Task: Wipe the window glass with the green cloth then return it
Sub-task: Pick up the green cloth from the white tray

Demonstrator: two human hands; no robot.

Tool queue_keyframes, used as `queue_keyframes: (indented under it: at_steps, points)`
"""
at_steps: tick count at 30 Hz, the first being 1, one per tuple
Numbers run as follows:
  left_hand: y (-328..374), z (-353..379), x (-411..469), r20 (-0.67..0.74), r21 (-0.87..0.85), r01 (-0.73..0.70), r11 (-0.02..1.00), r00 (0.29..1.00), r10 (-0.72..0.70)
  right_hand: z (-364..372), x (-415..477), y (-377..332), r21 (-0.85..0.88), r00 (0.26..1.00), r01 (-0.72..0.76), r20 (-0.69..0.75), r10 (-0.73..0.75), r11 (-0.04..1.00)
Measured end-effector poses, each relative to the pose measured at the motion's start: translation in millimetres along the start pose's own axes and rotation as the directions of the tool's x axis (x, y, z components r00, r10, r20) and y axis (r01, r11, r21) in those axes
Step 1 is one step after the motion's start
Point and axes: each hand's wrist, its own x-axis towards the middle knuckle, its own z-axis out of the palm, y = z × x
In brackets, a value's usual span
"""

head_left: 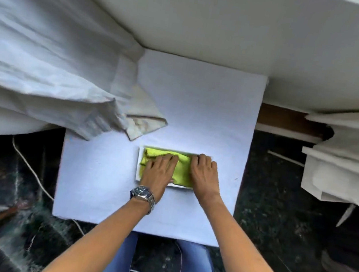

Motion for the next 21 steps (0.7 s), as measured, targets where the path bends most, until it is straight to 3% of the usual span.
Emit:
queue_keyframes:
  at_steps: [2, 6, 9, 12, 14, 16, 19, 21]
  points:
    - [0, 3, 6, -0.052, 0.015, -0.004, 1.0, 0.999, 0.005, -2, 4, -2, -0.05, 1.0, -0.007, 0.011, 0.007, 0.999]
    - [4, -9, 17, 0.04, -0.001, 0.014, 1.0, 0.999, -0.014, -15, 5, -4, -0.045, 0.993, 0.013, 0.117, -0.007, 0.999]
    - [2, -27, 18, 0.014, -0.043, 0.021, 0.999, 1.0, -0.021, -34, 0, 2, 0.241, 0.981, -0.029, 0.191, -0.018, 0.97]
    - [-12, -53, 11, 0.022, -0.193, 0.02, 0.981, 1.0, -0.016, -77, -11, 17, 0.604, 0.986, -0.094, 0.164, -0.008, 0.791]
    - [-22, -80, 0, 0.074, -0.491, 0.037, 0.87, 0.997, -0.001, -116, -20, 27, 0.808, 0.993, -0.114, 0.106, 0.047, 0.578]
    - [-28, -126, -22, 0.074, -0.79, 0.015, 0.613, 0.995, 0.07, -172, -35, 33, 0.898, 0.994, -0.059, 0.01, 0.113, 0.436]
    - [-26, -221, -53, -0.114, -0.903, -0.118, 0.412, 0.993, 0.035, -276, -54, 28, 0.922, 0.971, 0.118, -0.186, 0.153, 0.369]
    - [-21, -304, -76, -0.267, -0.909, -0.247, 0.336, 0.964, -0.015, -365, -73, 20, 0.87, 0.907, 0.301, -0.387, 0.164, 0.39]
